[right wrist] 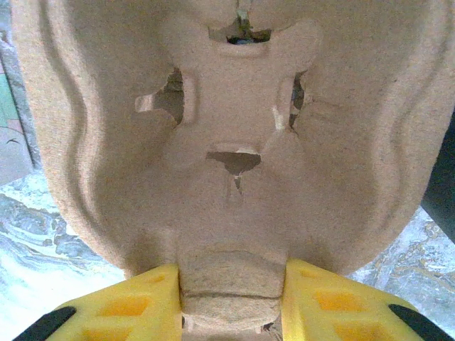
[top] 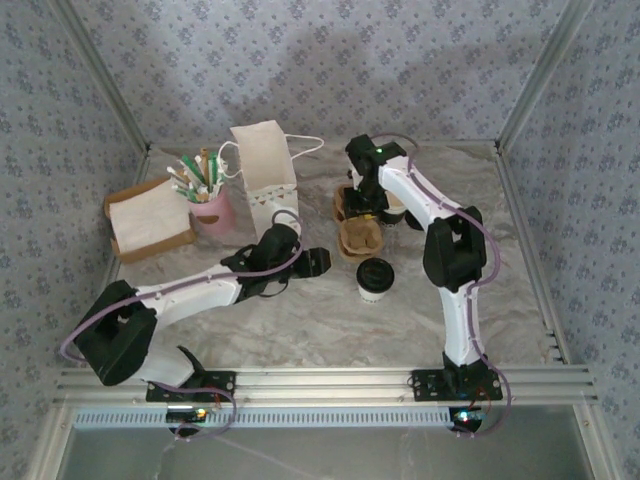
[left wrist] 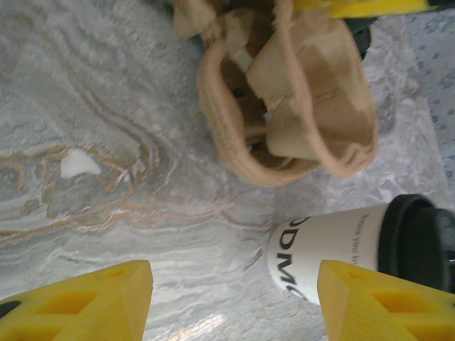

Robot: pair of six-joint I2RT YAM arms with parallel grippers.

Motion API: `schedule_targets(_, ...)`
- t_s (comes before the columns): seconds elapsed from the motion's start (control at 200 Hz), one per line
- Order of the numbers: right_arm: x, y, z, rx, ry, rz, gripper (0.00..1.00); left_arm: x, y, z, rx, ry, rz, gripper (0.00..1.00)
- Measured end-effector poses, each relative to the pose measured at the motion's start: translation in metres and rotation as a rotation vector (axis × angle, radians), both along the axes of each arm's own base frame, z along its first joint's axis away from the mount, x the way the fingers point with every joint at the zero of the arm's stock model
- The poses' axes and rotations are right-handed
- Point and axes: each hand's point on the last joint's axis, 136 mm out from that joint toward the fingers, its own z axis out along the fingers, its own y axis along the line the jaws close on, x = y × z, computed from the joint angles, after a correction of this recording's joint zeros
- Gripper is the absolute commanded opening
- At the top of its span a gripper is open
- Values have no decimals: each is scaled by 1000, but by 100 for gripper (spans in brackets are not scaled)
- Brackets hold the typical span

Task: Pack the takeout coffee

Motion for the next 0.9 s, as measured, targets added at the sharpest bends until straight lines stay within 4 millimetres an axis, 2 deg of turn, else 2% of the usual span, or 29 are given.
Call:
schedule_targets(0.09,-2,1,10,26,-21,1,38,-1,0,18,-5,-35,-1,66)
schedule_targets(0.17,-3,4,23,64,-49,5,38,-6,2,41,-8,-77,-2,67)
schedule_targets(0.31,-5,8,53,143,-109,7,38,-9,15,99,-22,-164,32,77)
schedule_targets(0.445,-7,8,81,213,-164,1,38,-13,46,154,-6,-240,106,99)
schedule_targets(0.555,-9,7,101,258,-201,-5,38,-12,79,186,17,-266,180,100)
schedule_targets(0.71,-19,4,126,305,-245,-2,39,2,131,207,112,-242,311,100)
schedule_targets(0.804,-27,-1,139,328,-266,-4,39,12,158,206,187,-203,378,99)
schedule_targets(0.899,-35,-6,151,349,-286,-9,39,25,180,199,261,-151,431,92)
